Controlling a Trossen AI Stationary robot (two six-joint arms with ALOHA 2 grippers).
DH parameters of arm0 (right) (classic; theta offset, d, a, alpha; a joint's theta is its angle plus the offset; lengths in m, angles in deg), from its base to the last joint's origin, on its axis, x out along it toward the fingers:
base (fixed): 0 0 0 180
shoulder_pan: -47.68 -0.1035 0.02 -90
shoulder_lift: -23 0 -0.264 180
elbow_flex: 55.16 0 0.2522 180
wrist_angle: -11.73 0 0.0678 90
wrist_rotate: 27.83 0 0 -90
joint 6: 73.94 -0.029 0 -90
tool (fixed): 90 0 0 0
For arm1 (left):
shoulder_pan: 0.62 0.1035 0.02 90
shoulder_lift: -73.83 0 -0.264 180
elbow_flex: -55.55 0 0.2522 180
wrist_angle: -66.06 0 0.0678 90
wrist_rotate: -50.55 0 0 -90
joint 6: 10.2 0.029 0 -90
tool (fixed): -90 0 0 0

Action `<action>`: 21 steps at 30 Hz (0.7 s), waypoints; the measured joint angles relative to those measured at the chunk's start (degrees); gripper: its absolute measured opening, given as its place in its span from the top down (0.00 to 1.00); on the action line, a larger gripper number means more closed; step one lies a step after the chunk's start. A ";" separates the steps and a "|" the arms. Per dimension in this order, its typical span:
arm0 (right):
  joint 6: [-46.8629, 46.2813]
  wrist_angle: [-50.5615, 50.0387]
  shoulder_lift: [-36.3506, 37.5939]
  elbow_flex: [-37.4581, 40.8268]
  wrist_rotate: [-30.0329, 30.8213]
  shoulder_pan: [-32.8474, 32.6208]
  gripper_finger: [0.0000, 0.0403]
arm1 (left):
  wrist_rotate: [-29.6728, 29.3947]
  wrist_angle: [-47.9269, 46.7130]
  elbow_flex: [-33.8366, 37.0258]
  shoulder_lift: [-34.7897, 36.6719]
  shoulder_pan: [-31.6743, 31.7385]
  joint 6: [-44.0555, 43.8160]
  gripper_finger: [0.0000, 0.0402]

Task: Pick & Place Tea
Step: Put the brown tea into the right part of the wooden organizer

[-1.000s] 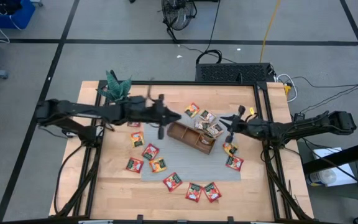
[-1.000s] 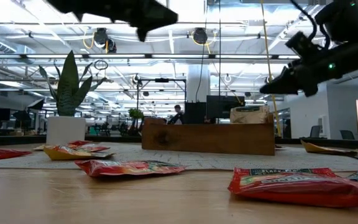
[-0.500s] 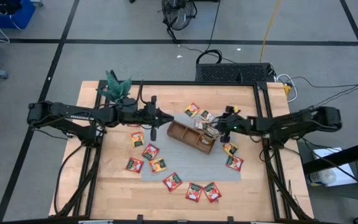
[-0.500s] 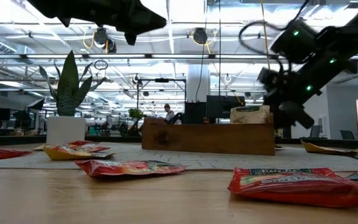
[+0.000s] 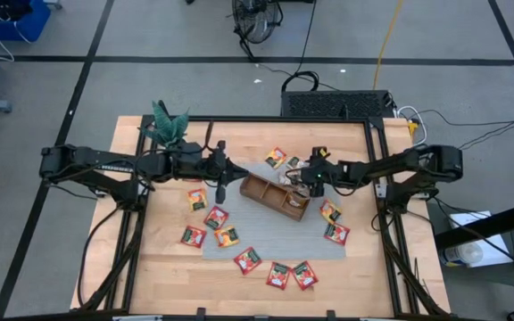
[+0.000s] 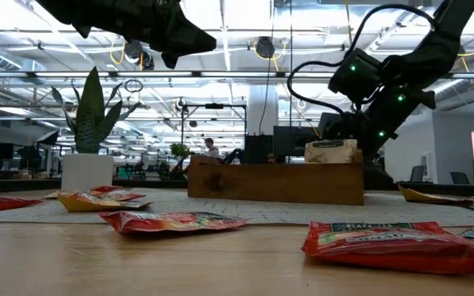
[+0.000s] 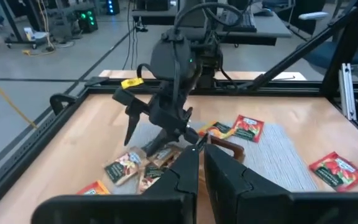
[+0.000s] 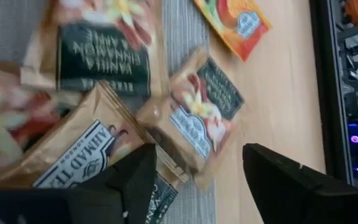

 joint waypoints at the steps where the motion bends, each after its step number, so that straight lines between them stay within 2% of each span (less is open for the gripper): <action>1: 0.33 0.35 -0.34 0.02 -0.08 0.43 0.46 | -0.01 -0.32 0.00 0.00 0.00 0.03 0.92; 8: -2.12 -0.28 -0.31 -0.05 -8.95 4.78 0.50 | -0.03 -1.01 0.00 0.00 0.00 1.04 0.92; 13: -3.74 -1.20 -0.31 -0.05 -10.54 6.19 0.56 | -0.03 -1.20 0.00 0.00 0.00 1.06 0.92; 17: -4.67 -1.69 -0.36 -0.03 -10.90 6.97 0.67 | -0.01 -1.21 0.00 0.00 0.00 1.08 0.92; 21: -6.78 -1.94 -0.45 0.06 -11.38 7.70 0.86 | -0.01 -1.21 0.00 0.00 0.00 1.08 0.92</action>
